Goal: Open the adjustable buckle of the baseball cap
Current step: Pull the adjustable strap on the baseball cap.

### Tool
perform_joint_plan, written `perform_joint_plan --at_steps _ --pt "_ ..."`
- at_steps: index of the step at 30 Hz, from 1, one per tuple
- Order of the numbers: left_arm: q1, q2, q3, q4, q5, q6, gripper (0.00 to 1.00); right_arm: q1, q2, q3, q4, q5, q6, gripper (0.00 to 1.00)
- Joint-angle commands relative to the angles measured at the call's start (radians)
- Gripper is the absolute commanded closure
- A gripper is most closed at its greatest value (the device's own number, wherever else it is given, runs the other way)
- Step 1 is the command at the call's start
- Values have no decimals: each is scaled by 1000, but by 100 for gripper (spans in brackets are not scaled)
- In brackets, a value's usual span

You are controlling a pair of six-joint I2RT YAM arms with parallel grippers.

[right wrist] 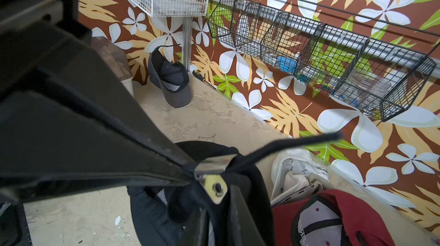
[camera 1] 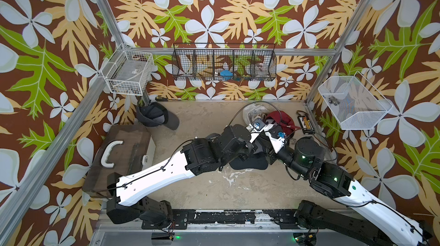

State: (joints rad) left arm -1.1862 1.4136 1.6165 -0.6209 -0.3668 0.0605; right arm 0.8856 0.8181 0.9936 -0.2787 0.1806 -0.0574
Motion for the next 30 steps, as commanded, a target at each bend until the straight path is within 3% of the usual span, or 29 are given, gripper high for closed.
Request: perform_joint_plan --at_steps 1,30 --pt "-4 -7 -4 -5 27 3 100 1 -9 -4 54 28 27 85" --pt "-12 -70 -147 15 29 -36 100 1 -40 5 95 132 98 92"
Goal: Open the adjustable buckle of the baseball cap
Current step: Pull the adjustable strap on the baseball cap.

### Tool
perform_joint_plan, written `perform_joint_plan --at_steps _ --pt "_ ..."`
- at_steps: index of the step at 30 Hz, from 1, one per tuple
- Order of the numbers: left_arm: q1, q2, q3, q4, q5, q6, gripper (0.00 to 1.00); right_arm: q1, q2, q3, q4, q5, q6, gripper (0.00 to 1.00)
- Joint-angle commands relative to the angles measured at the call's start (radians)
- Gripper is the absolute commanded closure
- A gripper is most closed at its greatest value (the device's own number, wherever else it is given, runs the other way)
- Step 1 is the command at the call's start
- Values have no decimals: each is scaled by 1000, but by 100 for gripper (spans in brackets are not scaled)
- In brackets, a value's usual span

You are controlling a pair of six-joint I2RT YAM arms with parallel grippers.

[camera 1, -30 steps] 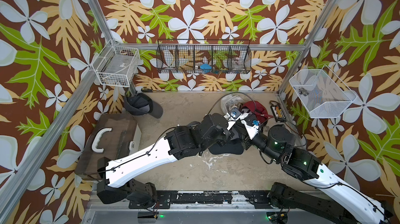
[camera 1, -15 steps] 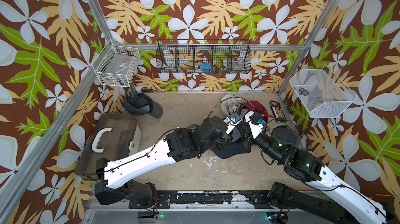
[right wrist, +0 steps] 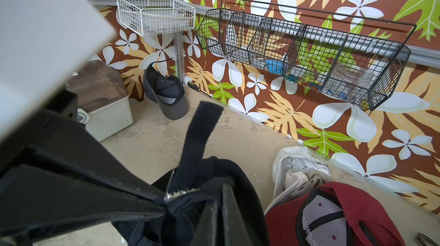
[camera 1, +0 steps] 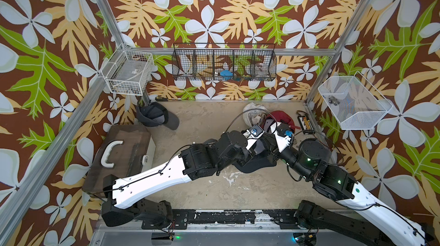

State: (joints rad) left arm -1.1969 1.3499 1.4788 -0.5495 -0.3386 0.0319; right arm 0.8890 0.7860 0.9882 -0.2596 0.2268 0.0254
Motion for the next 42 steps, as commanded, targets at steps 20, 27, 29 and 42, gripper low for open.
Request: perform_joint_plan --at_steps 20,27,29,42 --pt "-1 -14 5 4 -62 -1 100 -2 -30 -109 41 -131 10 90" --pt "-1 2 13 4 -43 -3 100 -2 -21 -97 30 -153 0 81" --pt "-1 6 19 1 -35 -6 100 -2 -19 -93 30 -155 -1 77" --pt "-18 32 47 -29 -5 -9 100 -2 9 -53 40 -152 -17 72"
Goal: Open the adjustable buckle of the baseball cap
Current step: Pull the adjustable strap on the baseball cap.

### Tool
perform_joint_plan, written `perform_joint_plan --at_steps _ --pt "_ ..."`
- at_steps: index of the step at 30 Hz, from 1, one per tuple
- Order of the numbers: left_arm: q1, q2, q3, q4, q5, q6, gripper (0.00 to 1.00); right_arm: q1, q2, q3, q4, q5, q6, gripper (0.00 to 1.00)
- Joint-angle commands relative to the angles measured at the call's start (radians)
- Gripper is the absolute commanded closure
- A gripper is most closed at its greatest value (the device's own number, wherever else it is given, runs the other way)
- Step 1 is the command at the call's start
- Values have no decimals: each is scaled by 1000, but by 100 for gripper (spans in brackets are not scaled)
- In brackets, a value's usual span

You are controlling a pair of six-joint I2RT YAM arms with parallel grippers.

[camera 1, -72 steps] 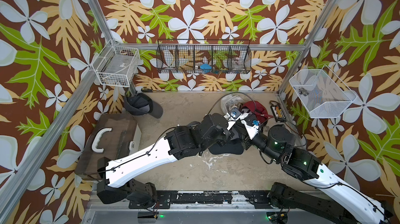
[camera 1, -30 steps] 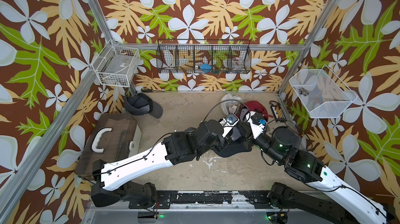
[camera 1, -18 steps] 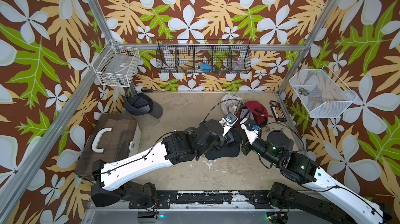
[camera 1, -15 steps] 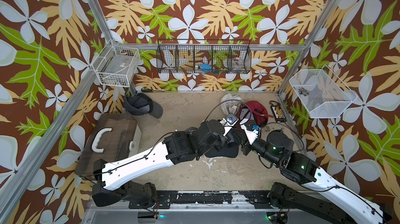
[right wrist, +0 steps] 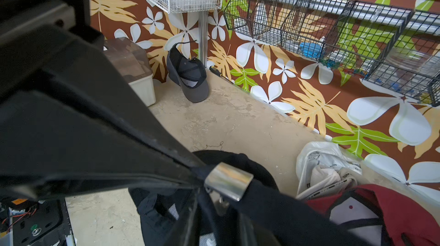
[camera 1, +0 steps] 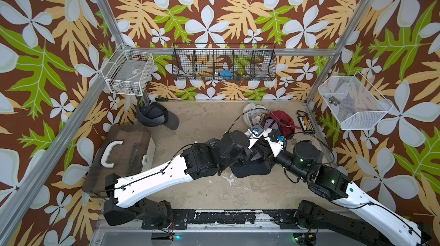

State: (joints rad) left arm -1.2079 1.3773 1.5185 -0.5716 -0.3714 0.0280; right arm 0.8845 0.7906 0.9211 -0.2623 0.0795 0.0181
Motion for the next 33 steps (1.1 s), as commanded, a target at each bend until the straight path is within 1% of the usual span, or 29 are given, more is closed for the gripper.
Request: perform_joint_plan --at_steps 1,8,12,22,33 --pt "-8 7 7 -8 31 -5 100 2 5 15 41 -4 -9 74" --pt "-15 19 14 -19 44 -6 100 3 -1 8 64 20 1 86" --pt "-16 20 2 -19 45 -10 100 2 -15 -2 85 48 22 90" --pt "-18 11 -39 -7 45 -24 100 2 -48 -4 124 114 66 94" --pt "-19 -15 -82 8 44 -31 100 3 -45 26 121 179 49 94"
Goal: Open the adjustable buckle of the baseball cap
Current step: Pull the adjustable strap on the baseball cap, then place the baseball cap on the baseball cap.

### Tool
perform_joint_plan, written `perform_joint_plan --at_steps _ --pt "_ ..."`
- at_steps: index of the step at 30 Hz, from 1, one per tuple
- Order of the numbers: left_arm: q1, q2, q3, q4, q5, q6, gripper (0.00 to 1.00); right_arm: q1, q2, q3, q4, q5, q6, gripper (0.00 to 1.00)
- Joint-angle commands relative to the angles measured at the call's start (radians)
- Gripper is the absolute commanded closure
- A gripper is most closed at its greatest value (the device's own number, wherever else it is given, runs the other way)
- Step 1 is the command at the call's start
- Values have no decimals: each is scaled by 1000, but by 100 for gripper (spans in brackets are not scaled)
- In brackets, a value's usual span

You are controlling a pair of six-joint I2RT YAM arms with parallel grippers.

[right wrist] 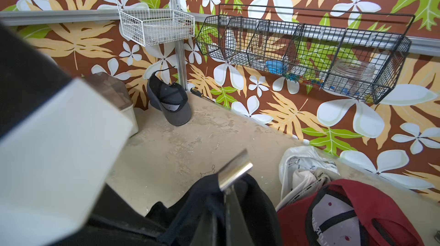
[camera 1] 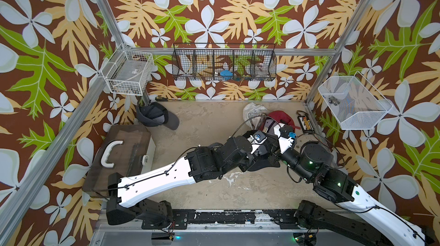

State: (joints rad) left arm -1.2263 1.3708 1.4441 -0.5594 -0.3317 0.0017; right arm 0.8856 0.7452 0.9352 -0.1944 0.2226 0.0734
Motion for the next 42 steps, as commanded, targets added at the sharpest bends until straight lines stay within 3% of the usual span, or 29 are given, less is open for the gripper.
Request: perform_joint_plan --at_steps 1,18,27,42 --pt "-1 -13 -13 -2 2 -5 100 1 0 14 54 43 -9 94" --pt "11 -139 -113 80 -143 9 100 -10 8 19 8 84 -22 94" --pt "103 -214 -142 133 -119 0 100 -11 -10 -64 -24 57 14 92" --pt "149 -201 -178 158 -104 -3 100 -11 0 -193 -14 -27 77 89"
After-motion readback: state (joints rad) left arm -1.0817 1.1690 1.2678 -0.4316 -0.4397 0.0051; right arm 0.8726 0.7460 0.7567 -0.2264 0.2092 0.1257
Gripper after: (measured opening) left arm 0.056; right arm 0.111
